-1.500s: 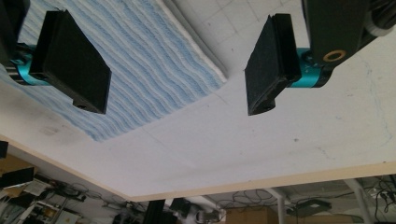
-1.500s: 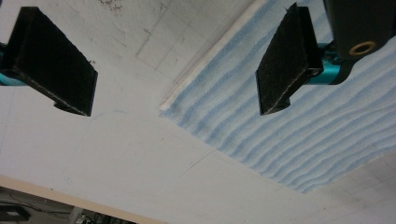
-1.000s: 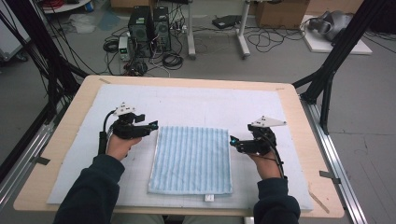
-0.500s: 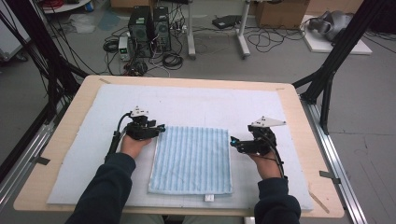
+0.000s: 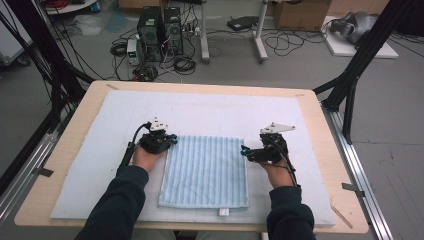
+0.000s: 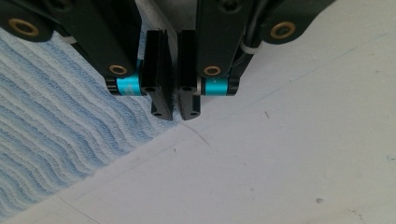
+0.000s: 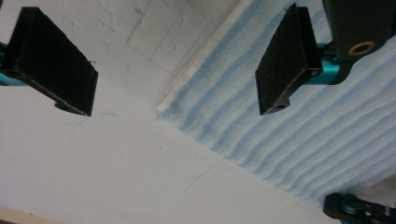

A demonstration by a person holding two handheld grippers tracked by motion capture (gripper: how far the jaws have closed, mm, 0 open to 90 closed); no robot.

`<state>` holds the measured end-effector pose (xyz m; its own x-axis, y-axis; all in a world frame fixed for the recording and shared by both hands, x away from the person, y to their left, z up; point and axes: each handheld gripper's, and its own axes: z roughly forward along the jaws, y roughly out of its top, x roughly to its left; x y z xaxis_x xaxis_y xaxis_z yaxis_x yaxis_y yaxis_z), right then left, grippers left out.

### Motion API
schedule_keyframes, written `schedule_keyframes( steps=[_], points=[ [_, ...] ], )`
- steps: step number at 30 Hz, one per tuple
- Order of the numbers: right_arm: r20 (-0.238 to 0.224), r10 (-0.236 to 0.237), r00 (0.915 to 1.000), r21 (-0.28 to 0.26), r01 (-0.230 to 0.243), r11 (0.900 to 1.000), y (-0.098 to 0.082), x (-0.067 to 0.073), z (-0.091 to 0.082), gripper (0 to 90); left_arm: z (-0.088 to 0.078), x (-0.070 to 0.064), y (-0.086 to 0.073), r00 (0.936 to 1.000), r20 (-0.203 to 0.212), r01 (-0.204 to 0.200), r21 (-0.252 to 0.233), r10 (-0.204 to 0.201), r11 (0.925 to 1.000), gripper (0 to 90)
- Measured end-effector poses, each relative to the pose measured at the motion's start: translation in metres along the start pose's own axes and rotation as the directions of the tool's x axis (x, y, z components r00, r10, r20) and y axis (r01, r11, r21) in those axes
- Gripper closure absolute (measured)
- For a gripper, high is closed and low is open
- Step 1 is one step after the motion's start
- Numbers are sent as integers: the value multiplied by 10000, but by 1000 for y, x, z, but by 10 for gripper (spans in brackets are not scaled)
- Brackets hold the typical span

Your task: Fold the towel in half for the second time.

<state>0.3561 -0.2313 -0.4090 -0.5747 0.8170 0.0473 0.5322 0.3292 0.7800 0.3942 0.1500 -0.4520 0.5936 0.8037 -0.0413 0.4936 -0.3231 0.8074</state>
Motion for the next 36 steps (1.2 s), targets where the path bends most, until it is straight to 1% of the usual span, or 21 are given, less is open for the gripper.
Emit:
schedule_keyframes(
  steps=[1, 3, 5, 7, 8, 11, 16, 18, 19, 20, 21, 22, 23, 25, 26, 27, 29, 32, 34, 35, 36],
  points=[
    [47, -18, 10000, 64, 18, 10000, 1, -1, 4, 185, 0, 0, 0, 10000, -3, -12, 17, 12, 10000, 848],
    [156, 187, 9997, 280, -192, 9994, 3, -2, 12, 201, 0, -1, 0, 10000, -63, -42, 2, 42, 10000, 848],
    [188, 199, 9996, 392, -206, 9990, 6, -3, 20, 261, 0, -2, 0, 9999, -106, -135, 10, 135, 9999, 847],
    [331, 224, 9992, 568, -242, 9981, 8, -4, 28, 273, 0, -1, 0, 9999, -103, -103, 6, 103, 9999, 847],
    [376, 299, 9988, 667, -323, 9973, 9, -4, 32, 304, 0, -1, 0, 9999, -98, -81, 0, 81, 10000, 847],
    [445, 284, 9986, 849, -321, 9959, 11, -5, 43, 350, 0, -2, 0, 9999, -112, -125, -9, 125, 9999, 847],
    [445, 280, 9986, 1146, -330, 9929, 11, -5, 57, 439, 0, 0, -1, 10000, 1, 48, -13, -48, 10000, 847],
    [271, 307, 9992, 1280, -339, 9912, 10, -6, 61, 484, 0, 0, -1, 10000, 1, 28, -11, -28, 10000, 847],
    [225, 319, 9992, 1308, -345, 9908, 9, -5, 63, 498, 0, 0, -1, 10000, 2, 81, -46, -81, 10000, 848],
    [209, 288, 9994, 1300, -312, 9910, 10, -4, 63, 541, 0, 0, -1, 10000, 3, 76, -53, -76, 10000, 848],
    [50, 198, 9998, 1292, -203, 9914, 10, -4, 63, 583, 0, 0, -1, 10000, 6, 83, -55, -83, 10000, 848],
    [22, 85, 10000, 1284, -87, 9917, 10, -3, 63, 613, 0, 0, -1, 10000, 3, 98, -70, -98, 9999, 848],
    [-88, 161, 9998, 1306, -148, 9913, 10, -2, 63, 655, 0, 0, -1, 10000, 4, 20, -9, -20, 10000, 848],
    [-264, 276, 9993, 1289, -240, 9914, 10, -2, 63, 738, 0, 0, -1, 10000, -19, 69, -47, -69, 10000, 848],
    [-400, 277, 9988, 1266, -224, 9917, 9, -1, 63, 783, 0, 0, -1, 10000, -3, 24, -13, -24, 10000, 848],
    [-452, 213, 9988, 1233, -155, 9923, 9, -1, 63, 812, 0, 0, -1, 10000, 5, 99, -69, -99, 9999, 849],
    [-431, 153, 9990, 1212, -99, 9926, 9, 2, 62, 835, 0, 1, -1, 10000, 22, 76, -8, -76, 10000, 851],
    [-121, -204, 9997, 1187, 217, 9927, 10, 5, 62, 846, -1, 2, -1, 9997, 119, 228, -74, -228, 9997, 854],
    [-8, -276, 9996, 1053, 275, 9941, 12, 6, 61, 847, -2, 3, -1, 9991, 186, 382, -129, -380, 9992, 856],
    [14, -294, 9996, 992, 291, 9946, 12, 5, 60, 847, -2, 5, -1, 9983, 291, 513, -198, -507, 9985, 857],
    [-4, -234, 9997, 954, 233, 9952, 13, 5, 59, 847, -3, 7, -1, 9964, 410, 756, -245, -746, 9968, 858]
  ],
)
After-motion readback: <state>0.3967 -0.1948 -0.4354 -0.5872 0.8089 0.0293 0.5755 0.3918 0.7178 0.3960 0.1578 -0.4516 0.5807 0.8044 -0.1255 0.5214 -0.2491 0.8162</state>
